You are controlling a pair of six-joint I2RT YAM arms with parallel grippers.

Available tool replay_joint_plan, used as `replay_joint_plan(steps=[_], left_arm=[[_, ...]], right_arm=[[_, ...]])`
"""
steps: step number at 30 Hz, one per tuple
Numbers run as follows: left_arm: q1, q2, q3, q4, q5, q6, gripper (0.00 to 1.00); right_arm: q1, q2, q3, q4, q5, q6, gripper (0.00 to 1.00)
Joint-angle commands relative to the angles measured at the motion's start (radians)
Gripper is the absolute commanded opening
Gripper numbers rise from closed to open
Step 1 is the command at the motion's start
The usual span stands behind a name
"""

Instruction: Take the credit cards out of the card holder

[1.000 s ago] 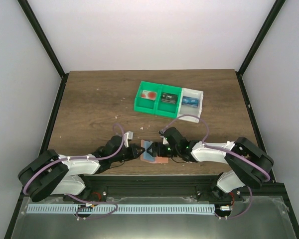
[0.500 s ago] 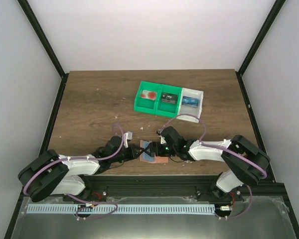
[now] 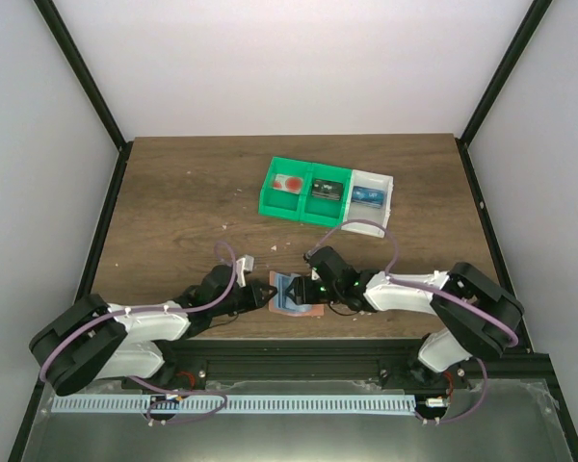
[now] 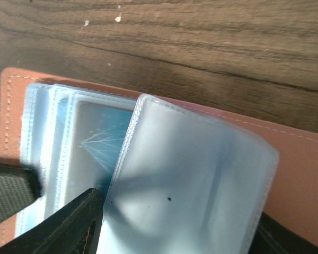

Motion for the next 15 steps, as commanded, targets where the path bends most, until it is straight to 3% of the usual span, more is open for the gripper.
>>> replay_joint_plan(steps=[1,10,15], left_arm=[[-0.003,-0.018,-0.001,0.032,-0.001,0.002,0.0],[-0.004,-0.012,-0.001,0.038,-0.002,0.003,0.0],[-0.004,0.004,-0.004,0.05,0.006,0.001,0.0]], right_arm=[[0.004,-0.029,0.018,-0.12,0.125,-0.036,0.62],[0.004,-0.148,0.02,-0.27,0.264,-0.032,0.62],[0.004,-0.233,0.041,-0.323,0.263,-0.025,0.62]])
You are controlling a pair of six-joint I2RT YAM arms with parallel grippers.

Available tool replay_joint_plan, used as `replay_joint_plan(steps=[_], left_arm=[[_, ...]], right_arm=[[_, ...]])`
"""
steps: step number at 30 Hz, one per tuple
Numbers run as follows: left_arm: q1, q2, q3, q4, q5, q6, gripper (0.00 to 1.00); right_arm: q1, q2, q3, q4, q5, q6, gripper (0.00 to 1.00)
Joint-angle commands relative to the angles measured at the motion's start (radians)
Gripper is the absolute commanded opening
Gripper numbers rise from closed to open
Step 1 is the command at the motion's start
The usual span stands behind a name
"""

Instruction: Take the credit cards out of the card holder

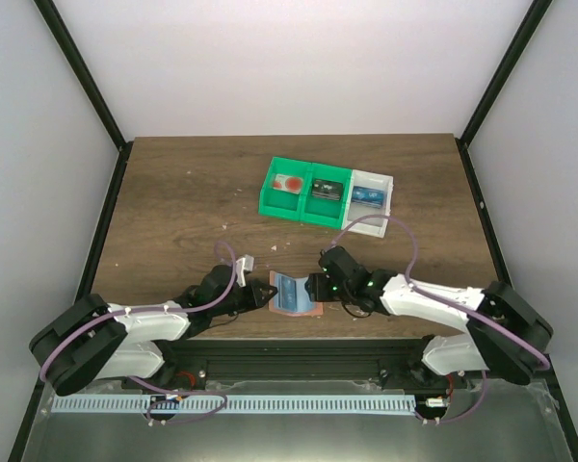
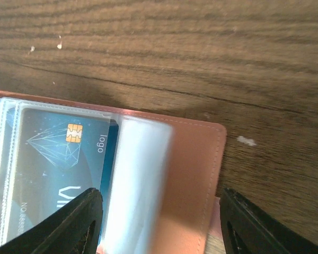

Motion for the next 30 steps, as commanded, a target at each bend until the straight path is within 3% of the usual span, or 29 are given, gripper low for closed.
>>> replay_joint_plan(steps=[1,7,12,16,21,30], left_arm=[[-0.004,0.007,-0.003,0.05,0.005,0.001,0.0],[-0.004,0.016,-0.001,0.051,-0.004,0.001,0.0],[-0.005,0.03,-0.006,0.063,-0.007,-0.005,0.0],[-0.004,0.032,-0.019,0.065,-0.006,-0.015,0.0],[-0.004,-0.001,-0.036,0.009,-0.032,-0.016,0.2],[-0.004,-0.151,-0.04,-0.183,-0.123,0.004,0.4]], right_arm=[[0.004,-0.073,0.044,-0.063,0.025,-0.001,0.6],[0.004,-0.119,0.021,0.132,-0.16,-0.003,0.45],[0.004,-0.009,0.023,0.247,-0.271,0.027,0.35],[0.003,0.072,0.001,0.294,-0.265,0.038,0.3],[-0.008,0.153,-0.025,0.333,-0.278,0.019,0.28],[-0.04,0.189,-0.072,0.381,-0.304,0.054,0.18]])
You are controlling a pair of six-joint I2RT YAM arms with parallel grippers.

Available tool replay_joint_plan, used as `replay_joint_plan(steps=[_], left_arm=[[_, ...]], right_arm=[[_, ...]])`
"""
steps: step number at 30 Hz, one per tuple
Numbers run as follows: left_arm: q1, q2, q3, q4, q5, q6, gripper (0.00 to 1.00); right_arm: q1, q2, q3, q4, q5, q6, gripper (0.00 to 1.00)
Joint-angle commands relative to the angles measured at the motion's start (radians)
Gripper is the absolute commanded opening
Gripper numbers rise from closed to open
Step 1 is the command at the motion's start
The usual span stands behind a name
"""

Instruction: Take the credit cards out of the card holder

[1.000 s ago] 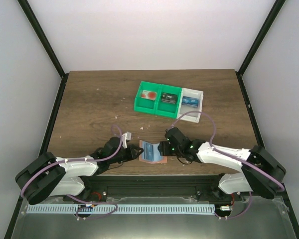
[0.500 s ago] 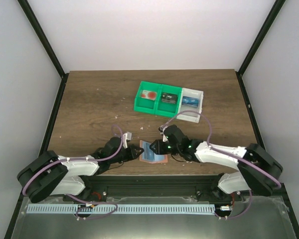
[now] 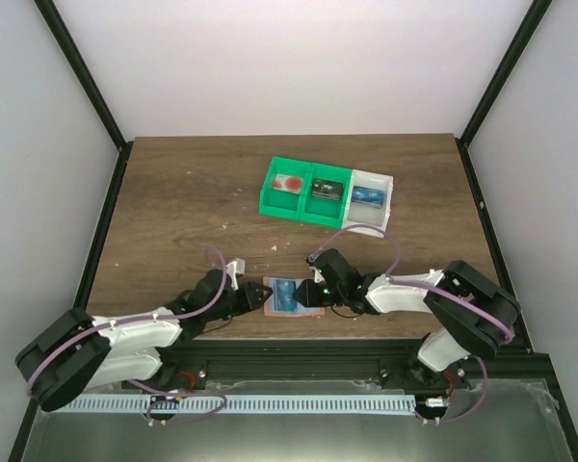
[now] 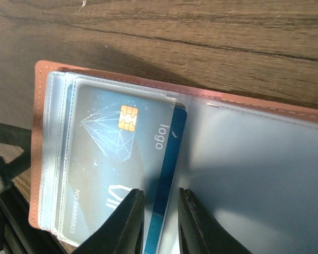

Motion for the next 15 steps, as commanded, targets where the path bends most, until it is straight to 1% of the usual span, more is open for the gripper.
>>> replay_joint_plan(steps=[1,4,5,7,10,12,13,15], left_arm=[[-0.003,-0.082,0.01,-0.124,-0.076,0.032,0.41],[-0.003,-0.12,0.029,-0.149,-0.093,0.053,0.42],[-0.003,-0.124,0.035,-0.149,-0.089,0.057,0.41],[-0.003,-0.119,0.043,-0.13,-0.068,0.063,0.34],[-0.003,-0.071,0.04,-0.036,-0.012,0.065,0.18],[-0.003,-0.013,0.044,0.013,0.022,0.069,0.05],[-0.003,0.015,0.05,0.029,0.039,0.076,0.01],[-0.003,0.076,0.059,0.057,0.067,0.091,0.0]], right_arm=[[-0.02,-0.007,-0.019,0.045,-0.013,0.02,0.17],[-0.025,-0.008,-0.026,0.06,-0.029,0.022,0.16],[-0.027,-0.008,-0.028,0.066,-0.035,0.025,0.16],[-0.027,-0.005,-0.032,0.077,-0.045,0.031,0.16],[-0.03,0.0,-0.038,0.091,-0.053,0.039,0.16],[-0.033,0.006,-0.042,0.11,-0.067,0.042,0.16],[-0.035,0.009,-0.043,0.118,-0.077,0.045,0.16],[-0.037,0.015,-0.048,0.132,-0.085,0.051,0.16]])
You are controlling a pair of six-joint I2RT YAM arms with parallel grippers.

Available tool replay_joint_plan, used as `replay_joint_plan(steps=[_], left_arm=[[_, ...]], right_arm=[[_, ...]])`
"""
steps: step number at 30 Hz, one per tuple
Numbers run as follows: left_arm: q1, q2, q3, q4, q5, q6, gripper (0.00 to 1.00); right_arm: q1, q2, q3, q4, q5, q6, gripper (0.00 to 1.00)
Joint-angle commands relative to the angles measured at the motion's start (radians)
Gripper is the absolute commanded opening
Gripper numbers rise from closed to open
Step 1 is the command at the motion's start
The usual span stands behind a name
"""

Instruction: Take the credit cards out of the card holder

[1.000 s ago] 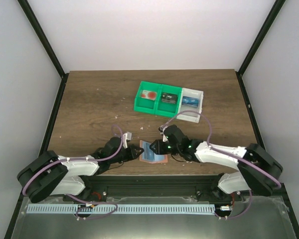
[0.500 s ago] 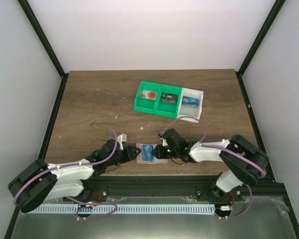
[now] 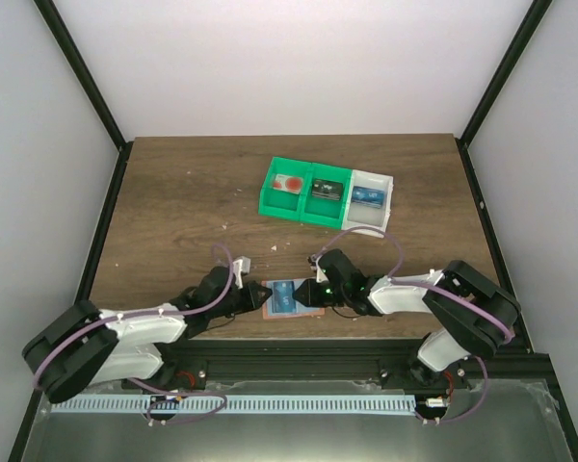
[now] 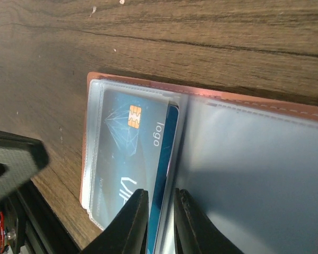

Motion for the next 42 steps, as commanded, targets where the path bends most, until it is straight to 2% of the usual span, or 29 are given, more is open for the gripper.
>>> replay_joint_plan(steps=[1,17,22,42], left_arm=[[-0.004,0.114,0.032,0.1,0.086,0.039,0.0],[-0.002,0.277,0.018,0.137,0.078,0.062,0.0],[-0.003,0.287,0.004,0.149,0.075,0.052,0.0],[-0.003,0.276,-0.025,0.118,0.032,0.051,0.0]], right_arm=[[-0.013,0.017,-0.013,0.055,-0.034,0.021,0.16],[-0.036,0.058,-0.05,0.159,-0.096,0.058,0.11],[-0.05,0.058,-0.077,0.209,-0.12,0.071,0.01],[-0.084,0.034,-0.127,0.222,-0.156,0.048,0.0]])
